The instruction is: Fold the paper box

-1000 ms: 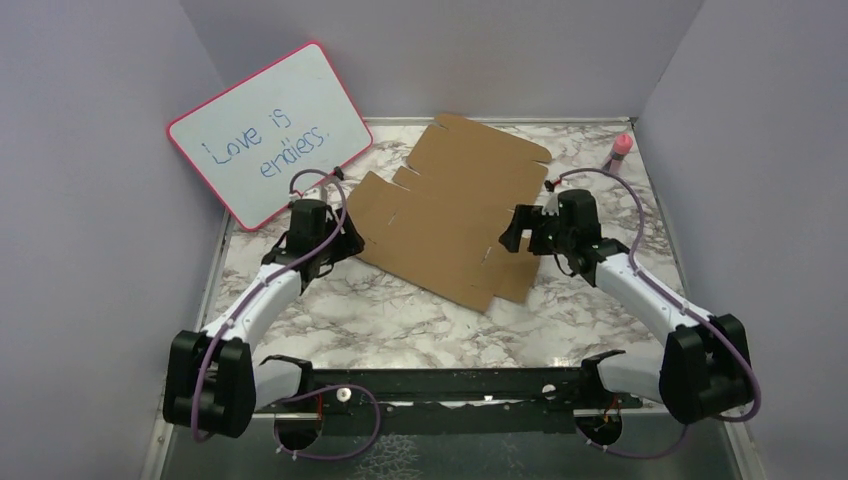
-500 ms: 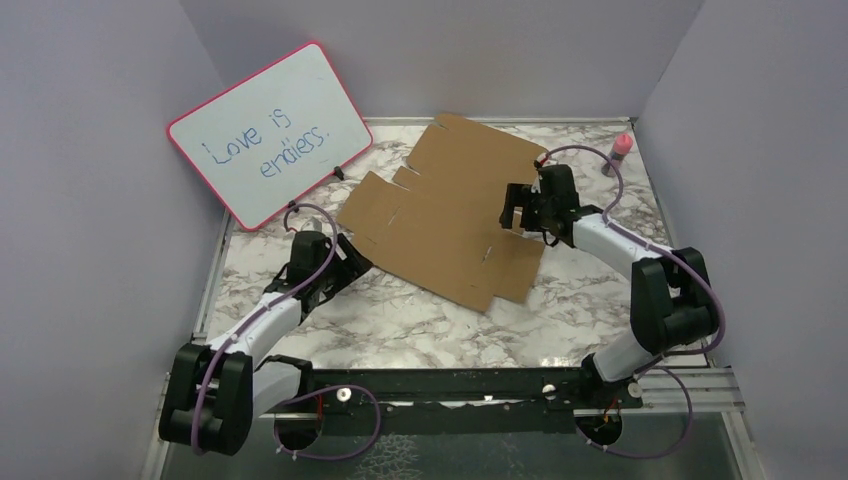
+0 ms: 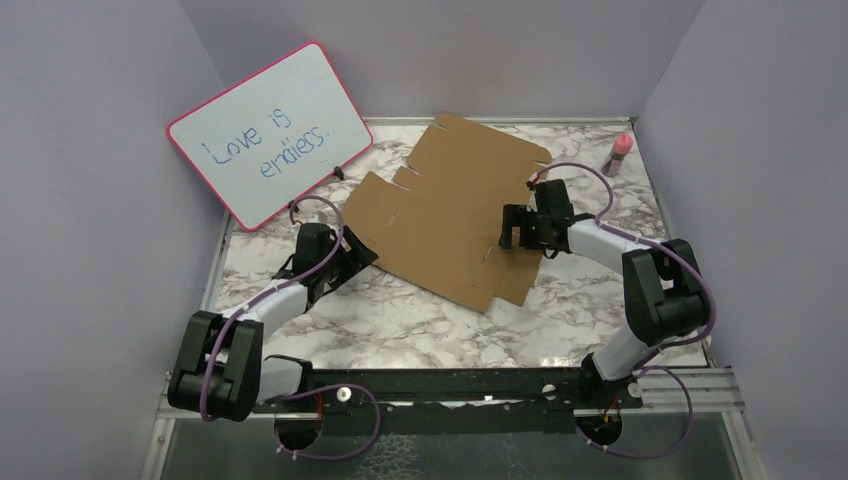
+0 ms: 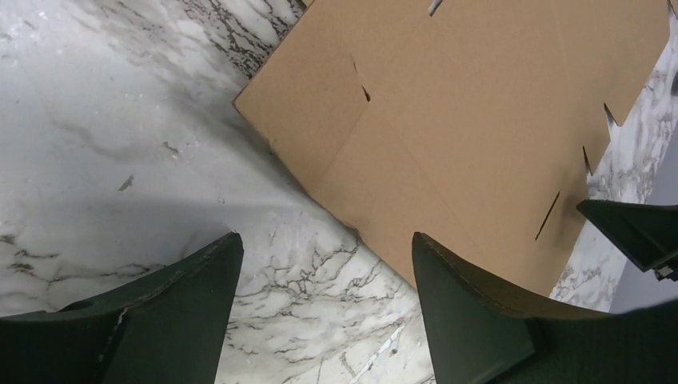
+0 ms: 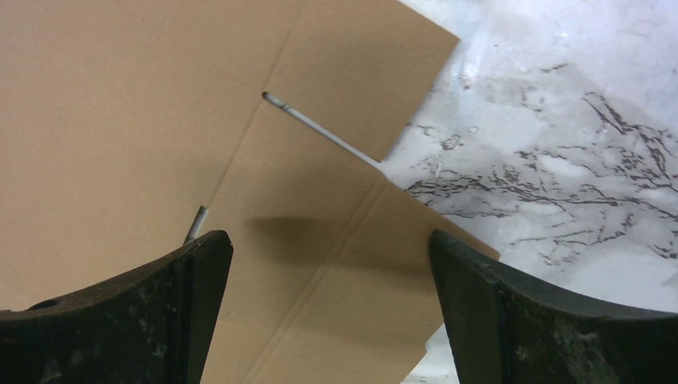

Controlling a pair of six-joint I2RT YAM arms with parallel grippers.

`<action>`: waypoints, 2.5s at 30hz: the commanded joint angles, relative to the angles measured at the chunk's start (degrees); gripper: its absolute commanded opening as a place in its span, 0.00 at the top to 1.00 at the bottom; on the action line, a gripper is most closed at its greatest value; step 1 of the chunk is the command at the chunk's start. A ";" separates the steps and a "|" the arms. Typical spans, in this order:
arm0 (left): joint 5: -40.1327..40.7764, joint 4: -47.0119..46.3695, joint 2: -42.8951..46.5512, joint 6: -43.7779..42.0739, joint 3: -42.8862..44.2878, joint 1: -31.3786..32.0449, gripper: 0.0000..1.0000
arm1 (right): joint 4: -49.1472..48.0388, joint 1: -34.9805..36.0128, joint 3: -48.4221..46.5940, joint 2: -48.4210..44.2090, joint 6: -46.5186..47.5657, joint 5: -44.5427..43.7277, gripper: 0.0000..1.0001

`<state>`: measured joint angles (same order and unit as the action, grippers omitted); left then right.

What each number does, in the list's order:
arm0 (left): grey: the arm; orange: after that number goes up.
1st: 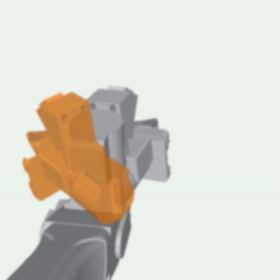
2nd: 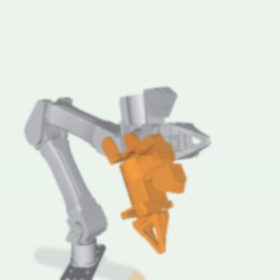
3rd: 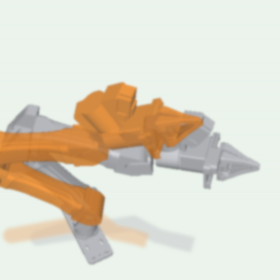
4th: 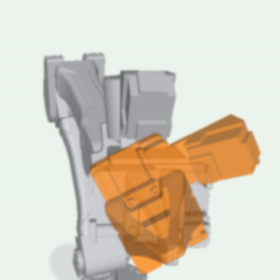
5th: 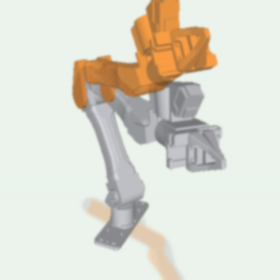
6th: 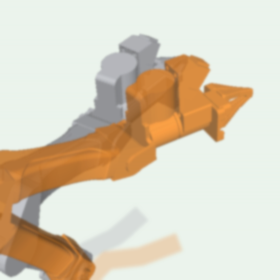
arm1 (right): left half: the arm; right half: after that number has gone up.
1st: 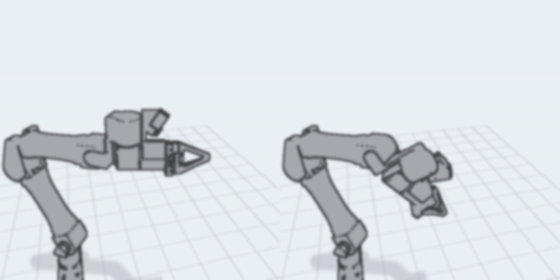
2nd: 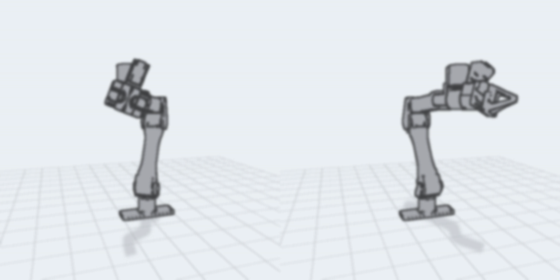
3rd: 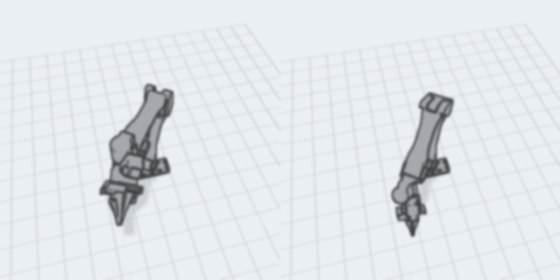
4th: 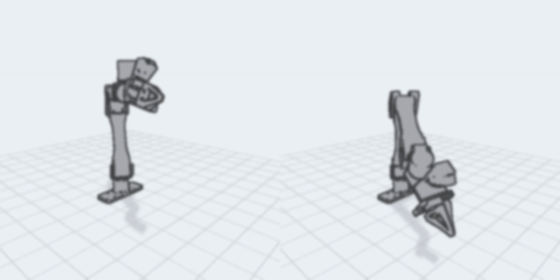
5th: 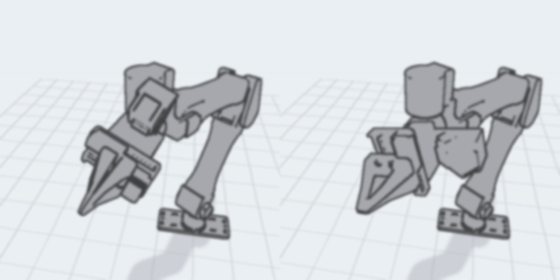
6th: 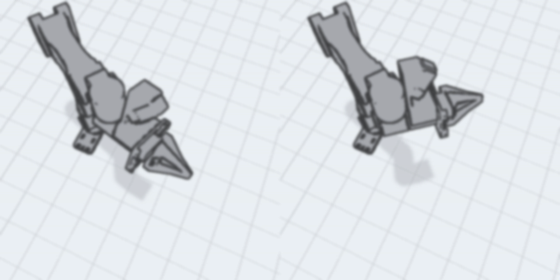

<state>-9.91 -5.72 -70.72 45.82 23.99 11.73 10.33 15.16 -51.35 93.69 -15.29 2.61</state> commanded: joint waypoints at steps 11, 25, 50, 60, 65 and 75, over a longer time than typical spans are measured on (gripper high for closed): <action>6.13 4.79 -1.37 -2.15 3.89 -0.17 0.20 | 8.63 4.80 9.07 -9.67 -2.72 10.12 0.01; 16.40 16.32 5.45 -3.55 6.38 -0.38 0.10 | 13.55 16.68 6.67 -19.62 -8.77 4.50 0.00; 3.63 9.16 -0.54 -1.05 5.80 -0.39 0.08 | 0.03 10.95 -7.26 6.21 1.12 -9.31 0.00; -0.82 7.01 -7.77 -1.49 9.53 -0.26 0.08 | 3.06 10.90 -0.60 4.02 -2.69 -5.00 0.00; -0.37 7.86 -9.83 -3.24 12.09 -0.31 0.08 | 5.56 11.03 5.46 -1.19 -6.05 1.56 0.00; -2.95 9.41 -22.36 -7.21 23.04 -0.29 0.08 | 8.96 14.00 16.21 -16.13 -13.46 12.12 0.00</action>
<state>-10.48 2.52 -87.72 41.34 42.54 11.62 11.51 27.33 -39.40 81.58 -23.83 7.51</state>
